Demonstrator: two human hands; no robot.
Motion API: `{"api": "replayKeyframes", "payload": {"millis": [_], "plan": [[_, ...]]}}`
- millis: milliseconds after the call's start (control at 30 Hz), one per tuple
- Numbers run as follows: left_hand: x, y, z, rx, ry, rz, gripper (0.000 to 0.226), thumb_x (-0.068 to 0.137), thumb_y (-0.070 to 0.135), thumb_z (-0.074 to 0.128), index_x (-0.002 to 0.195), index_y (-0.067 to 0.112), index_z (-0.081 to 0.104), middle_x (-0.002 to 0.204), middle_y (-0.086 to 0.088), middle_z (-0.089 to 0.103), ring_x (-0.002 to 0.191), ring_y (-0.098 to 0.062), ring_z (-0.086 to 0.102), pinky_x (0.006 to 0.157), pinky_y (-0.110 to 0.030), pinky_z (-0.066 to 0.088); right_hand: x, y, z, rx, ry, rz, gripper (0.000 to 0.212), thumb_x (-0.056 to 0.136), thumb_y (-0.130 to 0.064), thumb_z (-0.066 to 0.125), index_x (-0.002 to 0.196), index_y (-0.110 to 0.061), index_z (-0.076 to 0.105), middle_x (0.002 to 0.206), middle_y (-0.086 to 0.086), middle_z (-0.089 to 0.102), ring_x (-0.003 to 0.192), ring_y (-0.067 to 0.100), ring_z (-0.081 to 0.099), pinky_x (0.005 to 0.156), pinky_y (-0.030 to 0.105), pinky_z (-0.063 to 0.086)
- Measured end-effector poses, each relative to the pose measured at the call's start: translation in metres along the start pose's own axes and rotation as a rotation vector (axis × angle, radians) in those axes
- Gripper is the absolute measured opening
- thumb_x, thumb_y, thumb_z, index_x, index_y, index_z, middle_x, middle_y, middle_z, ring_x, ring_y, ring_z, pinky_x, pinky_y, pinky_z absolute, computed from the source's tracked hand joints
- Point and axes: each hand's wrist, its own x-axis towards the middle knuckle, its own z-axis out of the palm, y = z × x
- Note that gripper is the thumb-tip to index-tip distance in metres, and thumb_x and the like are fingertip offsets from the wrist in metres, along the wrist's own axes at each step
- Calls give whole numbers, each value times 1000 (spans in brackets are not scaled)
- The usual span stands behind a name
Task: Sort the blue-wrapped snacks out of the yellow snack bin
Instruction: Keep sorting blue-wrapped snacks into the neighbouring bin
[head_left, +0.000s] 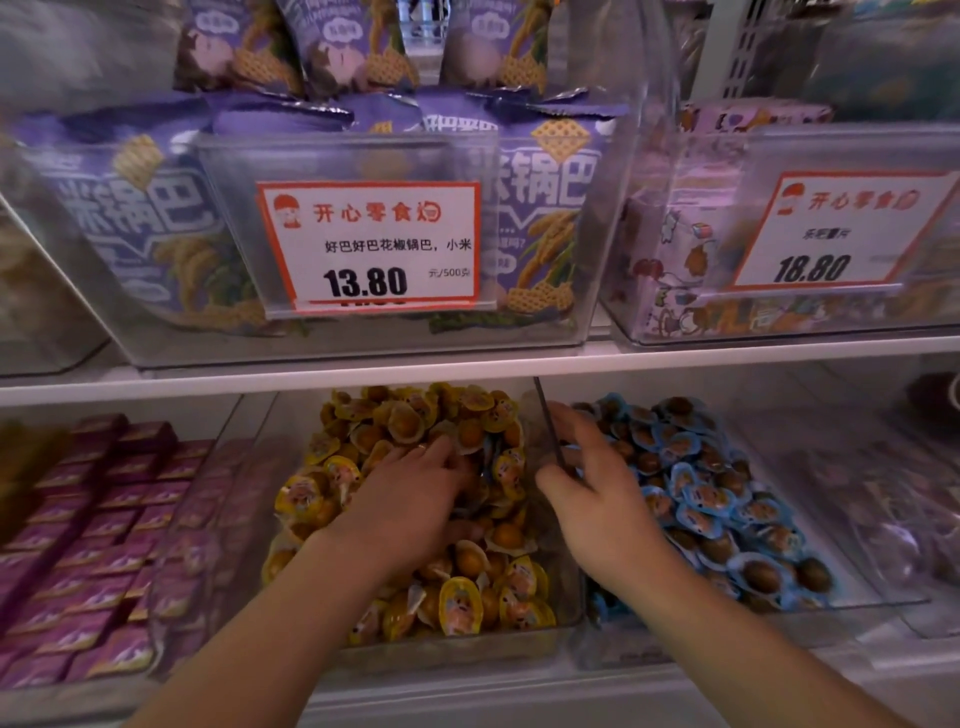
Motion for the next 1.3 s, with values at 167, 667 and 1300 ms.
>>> {"api": "replayKeyframes", "payload": {"millis": [167, 667, 1300], "plan": [[-2, 3, 0, 30, -6, -44, 45, 86, 67, 50, 117, 38, 66, 112, 6, 48, 110, -18, 52, 92, -39, 32, -1, 0, -1, 1, 2, -3, 53, 94, -20, 56, 105, -71, 47, 121, -21, 57, 106, -11, 54, 84, 12, 44], [66, 14, 11, 20, -54, -88, 63, 90, 39, 59, 145, 22, 35, 138, -9, 45, 118, -31, 55, 88, -45, 54, -1, 2, -1, -9, 0, 8, 52, 95, -17, 55, 109, -67, 46, 123, -19, 57, 108, -12, 52, 83, 2, 41], [61, -1, 12, -228, -60, 23, 38, 86, 40, 65, 122, 30, 61, 119, 2, 65, 108, -22, 61, 84, -32, 51, -2, 3, -2, -17, -17, 42, 49, 94, -19, 55, 125, -55, 46, 128, -13, 56, 115, 1, 55, 97, 27, 48]]}}
